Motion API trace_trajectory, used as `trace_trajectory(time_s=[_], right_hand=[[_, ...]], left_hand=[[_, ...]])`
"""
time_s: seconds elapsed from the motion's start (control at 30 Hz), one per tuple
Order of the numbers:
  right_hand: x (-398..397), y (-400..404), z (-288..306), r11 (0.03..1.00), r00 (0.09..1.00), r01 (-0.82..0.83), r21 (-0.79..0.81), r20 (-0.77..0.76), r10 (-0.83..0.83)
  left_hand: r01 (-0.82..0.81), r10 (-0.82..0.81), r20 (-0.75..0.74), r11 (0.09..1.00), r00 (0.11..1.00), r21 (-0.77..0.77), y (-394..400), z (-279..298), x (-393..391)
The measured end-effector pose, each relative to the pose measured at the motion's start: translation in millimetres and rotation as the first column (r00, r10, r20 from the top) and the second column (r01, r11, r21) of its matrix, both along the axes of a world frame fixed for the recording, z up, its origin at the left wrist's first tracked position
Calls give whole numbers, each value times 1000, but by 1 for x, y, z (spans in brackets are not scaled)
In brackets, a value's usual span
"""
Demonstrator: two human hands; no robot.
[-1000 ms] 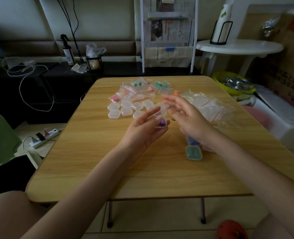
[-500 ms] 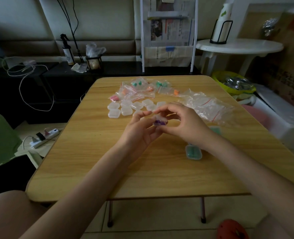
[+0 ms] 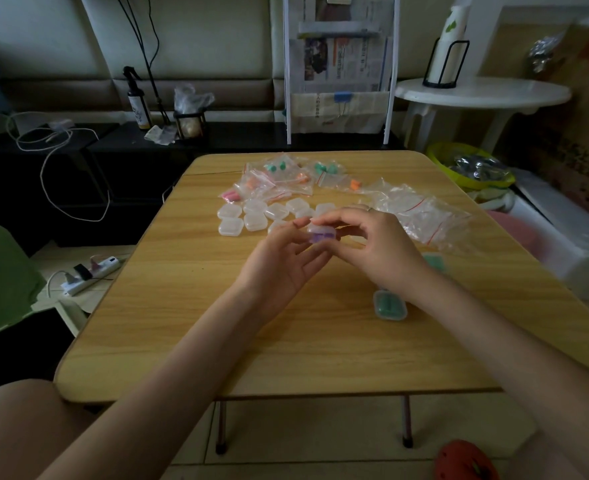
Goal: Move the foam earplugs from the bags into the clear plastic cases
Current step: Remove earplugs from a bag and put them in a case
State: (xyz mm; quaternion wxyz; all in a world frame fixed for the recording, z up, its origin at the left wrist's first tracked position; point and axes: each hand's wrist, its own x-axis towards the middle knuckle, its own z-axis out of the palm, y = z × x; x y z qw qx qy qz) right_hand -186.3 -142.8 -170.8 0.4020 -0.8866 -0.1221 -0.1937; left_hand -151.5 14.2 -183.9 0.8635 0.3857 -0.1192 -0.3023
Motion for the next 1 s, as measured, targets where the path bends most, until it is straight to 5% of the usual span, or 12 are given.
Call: trace_trajectory(time_s=[0.5,0.67,0.83,1.0], right_hand=[[0,-3,-2,994,996,9,-107,92,1],[-5,-22,4,991,993,62,117,-109,-50],[-19,-47,11,983,995,70,168,-83,-56],[-45,-65,20,998,992,53,41,-117,-48]], left_hand=[[-110,109,18,989,994,98,-6,-1,-5],[-205,93,304,908,948,364,-8,-2,-10],[-369,-235,735,743,637,558,-14,-9,-19],[-506,-532,815,650,230,567,-18,-14,-30]])
